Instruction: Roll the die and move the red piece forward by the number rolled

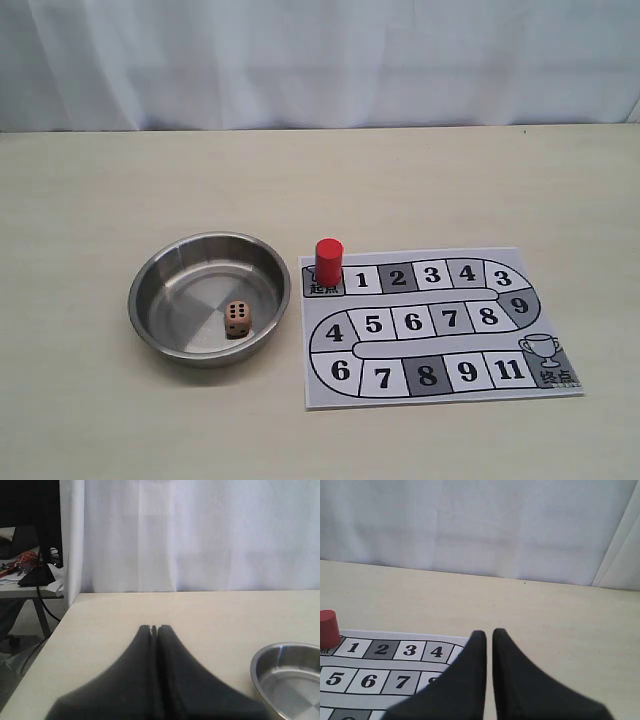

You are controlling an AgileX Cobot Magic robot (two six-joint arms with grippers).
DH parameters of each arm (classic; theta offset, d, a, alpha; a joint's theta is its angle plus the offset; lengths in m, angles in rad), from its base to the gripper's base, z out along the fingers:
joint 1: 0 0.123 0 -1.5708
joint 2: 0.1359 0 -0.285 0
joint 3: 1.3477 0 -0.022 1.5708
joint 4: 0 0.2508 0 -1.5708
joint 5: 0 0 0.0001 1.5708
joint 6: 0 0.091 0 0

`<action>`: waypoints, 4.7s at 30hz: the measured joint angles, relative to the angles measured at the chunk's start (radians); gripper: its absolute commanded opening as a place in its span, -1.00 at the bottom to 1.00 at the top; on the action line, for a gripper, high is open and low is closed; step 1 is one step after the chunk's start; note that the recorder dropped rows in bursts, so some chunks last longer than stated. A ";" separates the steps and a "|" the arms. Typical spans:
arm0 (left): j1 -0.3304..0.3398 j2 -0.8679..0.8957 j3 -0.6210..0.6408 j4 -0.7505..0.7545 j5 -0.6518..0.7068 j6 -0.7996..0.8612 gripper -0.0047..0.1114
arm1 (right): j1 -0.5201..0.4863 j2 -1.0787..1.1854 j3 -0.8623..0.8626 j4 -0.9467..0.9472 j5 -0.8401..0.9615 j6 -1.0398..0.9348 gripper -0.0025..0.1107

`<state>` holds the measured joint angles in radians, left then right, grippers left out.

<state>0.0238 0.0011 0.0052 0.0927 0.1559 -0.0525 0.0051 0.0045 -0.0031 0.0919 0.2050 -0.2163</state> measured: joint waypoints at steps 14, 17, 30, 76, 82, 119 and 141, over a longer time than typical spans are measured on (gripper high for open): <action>0.000 0.000 0.000 0.000 0.000 0.000 -0.92 | 0.000 0.000 0.000 0.000 -0.041 -0.004 -0.88; 0.000 0.000 0.000 0.000 0.000 0.000 -0.92 | 0.000 0.000 0.000 0.041 -0.205 0.046 -0.88; 0.000 0.000 0.000 0.000 0.000 0.000 -0.92 | 0.000 0.102 -0.440 0.135 0.198 0.076 -0.88; 0.000 0.000 0.000 0.000 0.000 0.000 -0.92 | 0.690 1.654 -1.272 0.355 0.479 -0.209 0.00; 0.000 0.000 0.000 0.000 0.000 0.000 -0.92 | 0.727 1.773 -1.345 0.328 0.481 -0.179 0.00; 0.000 0.000 0.000 0.000 0.000 0.000 -0.92 | 0.730 2.138 -1.502 0.216 0.362 -0.118 0.18; 0.000 0.000 0.000 0.000 0.000 0.000 -0.92 | 0.730 2.201 -1.506 0.169 0.345 -0.032 0.18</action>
<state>0.0238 0.0011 0.0052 0.0927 0.1559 -0.0525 0.7347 2.2059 -1.5086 0.2613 0.5503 -0.2486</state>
